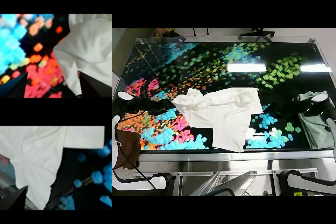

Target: Fold the shirts.

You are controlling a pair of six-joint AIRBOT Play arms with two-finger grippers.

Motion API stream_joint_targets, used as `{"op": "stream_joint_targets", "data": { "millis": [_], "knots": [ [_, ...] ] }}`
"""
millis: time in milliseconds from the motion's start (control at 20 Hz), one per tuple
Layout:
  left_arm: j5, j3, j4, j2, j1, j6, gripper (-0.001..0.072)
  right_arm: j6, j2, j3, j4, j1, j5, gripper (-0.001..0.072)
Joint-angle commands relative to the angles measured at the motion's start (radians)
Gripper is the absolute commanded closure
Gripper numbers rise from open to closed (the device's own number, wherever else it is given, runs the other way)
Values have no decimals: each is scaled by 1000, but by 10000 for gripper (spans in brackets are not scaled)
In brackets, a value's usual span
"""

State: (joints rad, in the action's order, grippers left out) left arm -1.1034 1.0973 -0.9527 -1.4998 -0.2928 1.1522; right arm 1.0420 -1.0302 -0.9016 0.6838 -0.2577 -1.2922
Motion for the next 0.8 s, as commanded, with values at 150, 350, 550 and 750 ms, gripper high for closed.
{"op": "stream_joint_targets", "data": {
  "millis": [150,350,550,750],
  "knots": [
    [124,-33,89,-2,107,-50,23,-3,-24,222,-49,220,238,96],
    [241,-31,91,-18,191,-48,23,-126,-109,222,-256,317,351,106],
    [240,-31,90,-70,264,-48,24,-252,-135,219,-438,324,342,393],
    [246,-31,91,-88,258,-50,690,-257,-127,198,-445,323,330,686]
  ]
}}
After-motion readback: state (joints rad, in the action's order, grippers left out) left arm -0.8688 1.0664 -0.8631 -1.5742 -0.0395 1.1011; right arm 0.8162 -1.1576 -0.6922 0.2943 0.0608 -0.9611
